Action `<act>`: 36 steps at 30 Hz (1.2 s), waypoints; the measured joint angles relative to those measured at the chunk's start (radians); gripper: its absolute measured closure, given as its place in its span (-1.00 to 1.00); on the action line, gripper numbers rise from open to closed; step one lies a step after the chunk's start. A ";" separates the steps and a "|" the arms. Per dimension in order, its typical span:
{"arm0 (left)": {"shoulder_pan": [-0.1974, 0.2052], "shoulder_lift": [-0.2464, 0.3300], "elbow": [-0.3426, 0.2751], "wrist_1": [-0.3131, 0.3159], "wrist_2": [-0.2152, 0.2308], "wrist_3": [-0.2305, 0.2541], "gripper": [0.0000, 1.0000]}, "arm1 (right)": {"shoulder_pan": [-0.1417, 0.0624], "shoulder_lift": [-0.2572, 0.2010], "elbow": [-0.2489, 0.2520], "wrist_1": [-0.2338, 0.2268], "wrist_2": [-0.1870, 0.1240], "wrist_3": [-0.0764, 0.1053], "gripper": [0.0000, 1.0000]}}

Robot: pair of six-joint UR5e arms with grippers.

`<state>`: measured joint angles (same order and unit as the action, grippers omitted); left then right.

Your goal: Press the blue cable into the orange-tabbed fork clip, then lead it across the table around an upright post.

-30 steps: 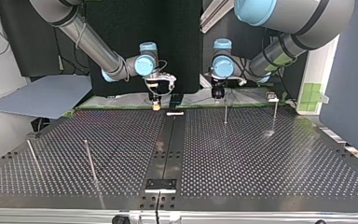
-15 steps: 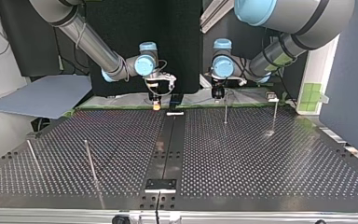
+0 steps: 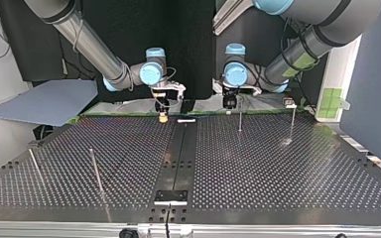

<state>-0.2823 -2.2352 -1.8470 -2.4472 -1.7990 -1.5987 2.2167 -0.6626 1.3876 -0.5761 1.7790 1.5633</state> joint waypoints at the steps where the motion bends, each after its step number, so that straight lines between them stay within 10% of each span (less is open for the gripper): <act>1: -0.004 0.008 0.000 -0.004 0.000 -0.001 1.00 | -0.001 -0.011 0.000 0.008 0.000 0.001 1.00; 15: -0.049 0.142 0.014 -0.027 0.000 -0.012 1.00 | -0.008 -0.140 0.000 0.063 -0.006 0.002 1.00; 36: -0.116 0.198 0.106 -0.127 -0.049 -0.028 1.00 | -0.041 -0.335 -0.009 0.085 -0.020 0.007 1.00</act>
<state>-0.3983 -2.0368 -1.7412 -2.5739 -1.8477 -1.6271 2.1761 -0.9974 1.3787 -0.4906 1.7594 1.5703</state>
